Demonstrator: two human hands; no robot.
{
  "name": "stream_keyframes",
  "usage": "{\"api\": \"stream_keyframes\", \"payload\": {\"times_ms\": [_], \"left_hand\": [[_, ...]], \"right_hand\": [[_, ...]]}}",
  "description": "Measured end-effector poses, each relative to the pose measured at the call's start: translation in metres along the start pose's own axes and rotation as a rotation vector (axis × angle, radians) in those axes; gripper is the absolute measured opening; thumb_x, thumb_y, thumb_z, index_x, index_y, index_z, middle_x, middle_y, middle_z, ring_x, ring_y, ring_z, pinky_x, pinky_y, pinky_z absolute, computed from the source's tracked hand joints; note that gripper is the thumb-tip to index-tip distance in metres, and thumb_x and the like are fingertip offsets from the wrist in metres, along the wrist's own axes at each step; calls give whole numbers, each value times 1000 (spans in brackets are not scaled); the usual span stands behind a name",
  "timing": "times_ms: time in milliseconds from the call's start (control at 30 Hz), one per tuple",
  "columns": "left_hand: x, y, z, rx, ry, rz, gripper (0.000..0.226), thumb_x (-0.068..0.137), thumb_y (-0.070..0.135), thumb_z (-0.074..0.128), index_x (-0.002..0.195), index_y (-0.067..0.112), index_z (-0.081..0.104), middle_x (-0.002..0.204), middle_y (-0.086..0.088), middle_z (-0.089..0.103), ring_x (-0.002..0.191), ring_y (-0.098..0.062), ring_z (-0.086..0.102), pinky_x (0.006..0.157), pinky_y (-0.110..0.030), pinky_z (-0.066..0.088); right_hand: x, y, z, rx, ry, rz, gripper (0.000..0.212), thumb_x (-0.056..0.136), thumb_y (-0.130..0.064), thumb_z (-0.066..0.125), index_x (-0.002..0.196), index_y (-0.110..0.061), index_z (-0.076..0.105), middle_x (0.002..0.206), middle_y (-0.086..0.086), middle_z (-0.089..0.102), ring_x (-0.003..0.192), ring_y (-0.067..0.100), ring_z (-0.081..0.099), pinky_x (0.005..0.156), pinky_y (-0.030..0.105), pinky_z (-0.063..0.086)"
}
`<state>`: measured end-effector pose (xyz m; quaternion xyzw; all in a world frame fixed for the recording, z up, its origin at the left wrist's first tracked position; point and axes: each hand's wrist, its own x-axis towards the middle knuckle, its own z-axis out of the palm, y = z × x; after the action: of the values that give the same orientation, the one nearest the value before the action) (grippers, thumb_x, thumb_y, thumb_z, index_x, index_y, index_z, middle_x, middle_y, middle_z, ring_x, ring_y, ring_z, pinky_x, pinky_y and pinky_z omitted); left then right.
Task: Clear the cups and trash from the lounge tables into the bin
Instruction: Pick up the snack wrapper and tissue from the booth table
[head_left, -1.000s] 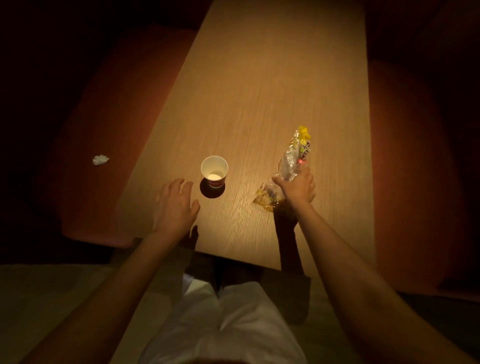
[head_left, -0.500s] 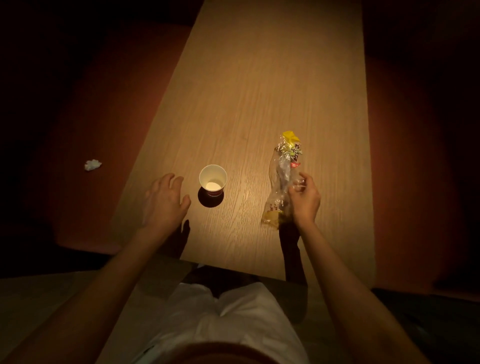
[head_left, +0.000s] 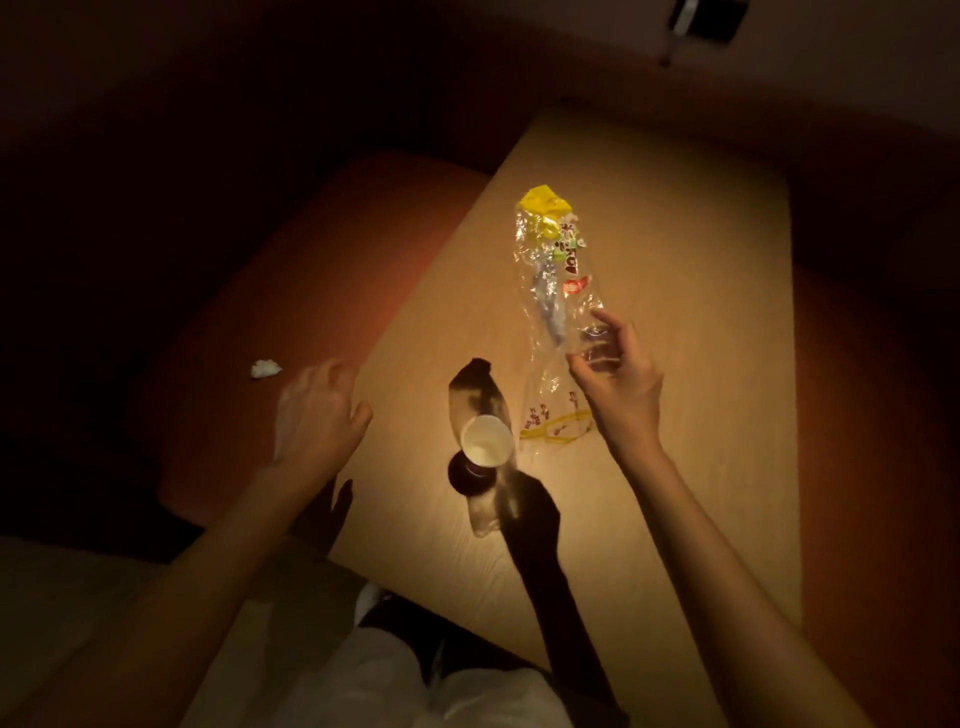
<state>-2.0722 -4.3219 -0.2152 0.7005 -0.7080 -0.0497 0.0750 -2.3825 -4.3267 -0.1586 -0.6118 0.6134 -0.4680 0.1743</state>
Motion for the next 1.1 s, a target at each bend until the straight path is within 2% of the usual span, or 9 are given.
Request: {"api": "stream_keyframes", "payload": {"times_ms": [133, 200, 367, 567, 767, 867, 1033, 1100], "left_hand": [[10, -40, -4, 3, 54, -83, 45, 88, 31, 59, 128, 11, 52, 132, -11, 52, 119, -27, 51, 95, -40, 44], [18, -67, -3, -2, 42, -125, 47, 88, 31, 58, 131, 13, 50, 134, -11, 51, 121, -26, 50, 96, -40, 43], [52, -144, 11, -2, -44, -230, 53, 92, 39, 53, 138, 16, 42, 142, -9, 43, 131, -25, 42, 105, -42, 40], [118, -240, 47, -18, -180, -278, 57, 91, 41, 53, 141, 17, 38, 145, -8, 41, 131, -27, 40, 104, -41, 38], [186, -305, 128, -60, -304, -276, 65, 85, 38, 60, 141, 16, 36, 140, -7, 43, 126, -28, 43, 101, -40, 36], [219, -328, 184, -113, -343, -271, 65, 83, 37, 64, 139, 16, 39, 138, -9, 44, 124, -28, 44, 102, -41, 38], [257, -354, 272, -121, -387, -244, 71, 80, 34, 62, 143, 20, 33, 148, -7, 34, 131, -29, 38, 105, -43, 37], [267, -362, 302, -103, -373, -221, 67, 78, 33, 63, 139, 23, 37, 147, -4, 34, 130, -28, 39, 103, -44, 38]], "right_hand": [[14, -30, 66, 79, -120, -57, 49, 79, -14, 74, 122, -24, 54, 94, -8, 64, 81, 3, 63, 69, 22, 57], [19, -44, 105, 98, -185, -64, 49, 78, -14, 74, 122, -25, 55, 95, -7, 65, 80, 4, 63, 70, 24, 57], [35, -77, 212, 126, -315, -55, 48, 79, -18, 73, 122, -29, 54, 98, -11, 64, 79, 3, 63, 70, 27, 57], [50, -87, 350, 84, -416, 91, 50, 81, -22, 72, 126, -30, 53, 102, -14, 62, 79, 2, 62, 70, 31, 57], [40, -50, 457, 41, -471, 263, 53, 82, -16, 70, 129, -30, 51, 109, -11, 62, 81, 0, 62, 70, 28, 57], [36, -20, 499, -30, -476, 348, 54, 81, -15, 72, 129, -29, 52, 100, -13, 63, 79, -1, 62, 69, 29, 57], [42, 24, 554, -137, -485, 394, 52, 82, -17, 72, 129, -28, 50, 99, -12, 61, 76, 1, 62, 67, 34, 58], [43, 40, 572, -173, -488, 401, 51, 83, -22, 71, 128, -29, 50, 99, -13, 60, 76, 0, 61, 65, 32, 58]]}}
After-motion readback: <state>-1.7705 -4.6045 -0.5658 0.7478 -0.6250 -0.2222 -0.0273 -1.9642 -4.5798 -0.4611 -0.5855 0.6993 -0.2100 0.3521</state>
